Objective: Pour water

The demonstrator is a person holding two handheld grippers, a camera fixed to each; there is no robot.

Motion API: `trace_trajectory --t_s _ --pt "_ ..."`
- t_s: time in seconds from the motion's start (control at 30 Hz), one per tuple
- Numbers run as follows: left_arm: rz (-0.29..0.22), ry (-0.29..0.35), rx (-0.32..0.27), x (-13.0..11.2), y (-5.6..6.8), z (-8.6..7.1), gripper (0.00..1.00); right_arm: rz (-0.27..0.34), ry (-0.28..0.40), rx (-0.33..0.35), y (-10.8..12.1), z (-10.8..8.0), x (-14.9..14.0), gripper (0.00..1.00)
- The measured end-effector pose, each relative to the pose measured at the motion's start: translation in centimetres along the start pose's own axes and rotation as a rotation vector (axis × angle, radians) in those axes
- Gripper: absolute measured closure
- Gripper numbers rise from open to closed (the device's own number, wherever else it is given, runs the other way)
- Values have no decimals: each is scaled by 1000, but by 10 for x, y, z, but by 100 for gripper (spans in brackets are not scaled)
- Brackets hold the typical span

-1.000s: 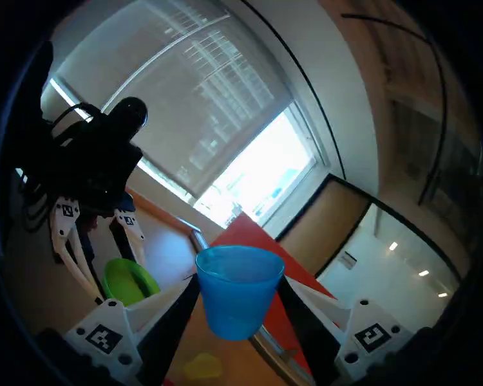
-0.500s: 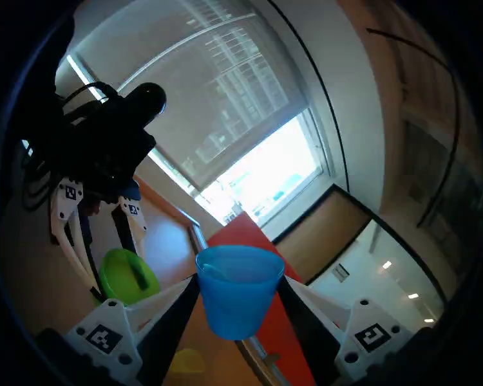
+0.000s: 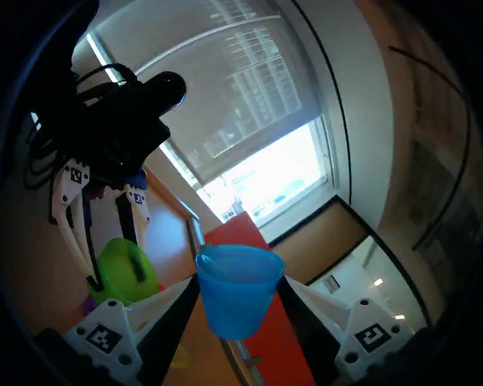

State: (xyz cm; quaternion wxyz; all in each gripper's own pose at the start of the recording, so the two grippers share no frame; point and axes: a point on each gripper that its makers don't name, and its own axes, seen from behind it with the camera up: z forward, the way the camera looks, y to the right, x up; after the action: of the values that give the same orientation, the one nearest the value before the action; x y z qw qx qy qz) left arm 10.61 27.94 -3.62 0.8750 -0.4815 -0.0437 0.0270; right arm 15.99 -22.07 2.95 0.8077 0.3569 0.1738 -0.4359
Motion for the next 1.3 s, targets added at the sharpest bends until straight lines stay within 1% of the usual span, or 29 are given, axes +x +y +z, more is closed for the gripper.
trace_trajectory --t_s 0.53,0.87,1.3 --pt "-1 2 3 1 -3 1 15 -95 -14 9 2 3 0 11" --pt "-2 0 4 -1 -4 1 15 -138 -17 2 6 5 0 11" --pt "0 -4 1 -3 -2 1 15 -200 -26 -11 10 9 -1 11"
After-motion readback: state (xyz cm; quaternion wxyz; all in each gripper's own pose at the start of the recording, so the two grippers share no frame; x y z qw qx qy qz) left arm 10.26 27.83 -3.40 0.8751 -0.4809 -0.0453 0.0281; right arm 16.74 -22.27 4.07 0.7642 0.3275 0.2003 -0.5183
